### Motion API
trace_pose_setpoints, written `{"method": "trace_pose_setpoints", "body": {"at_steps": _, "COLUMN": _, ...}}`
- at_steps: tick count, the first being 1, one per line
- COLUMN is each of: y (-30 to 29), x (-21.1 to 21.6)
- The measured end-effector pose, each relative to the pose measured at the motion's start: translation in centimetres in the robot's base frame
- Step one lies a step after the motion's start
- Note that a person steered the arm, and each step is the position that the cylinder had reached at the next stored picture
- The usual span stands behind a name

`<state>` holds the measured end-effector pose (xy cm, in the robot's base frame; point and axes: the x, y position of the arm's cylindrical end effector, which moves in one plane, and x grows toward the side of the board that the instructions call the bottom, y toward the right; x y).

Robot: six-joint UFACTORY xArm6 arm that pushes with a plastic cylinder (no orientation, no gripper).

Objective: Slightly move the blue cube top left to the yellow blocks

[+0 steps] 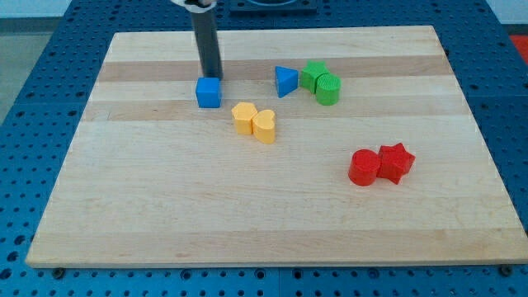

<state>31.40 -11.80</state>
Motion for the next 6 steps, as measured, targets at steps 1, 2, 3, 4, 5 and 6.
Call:
{"method": "trace_pose_setpoints", "body": {"at_steps": 1, "y": -3.7, "x": 0.8}}
{"method": "trace_pose_setpoints", "body": {"at_steps": 2, "y": -4.9, "x": 3.1}}
{"method": "trace_pose_setpoints", "body": {"at_steps": 3, "y": -4.2, "x": 4.8}}
{"method": "trace_pose_setpoints", "body": {"at_steps": 4, "y": -1.4, "x": 5.6}}
{"method": "trace_pose_setpoints", "body": {"at_steps": 5, "y": -0.1, "x": 8.3}}
{"method": "trace_pose_setpoints", "body": {"at_steps": 6, "y": 0.3, "x": 11.8}}
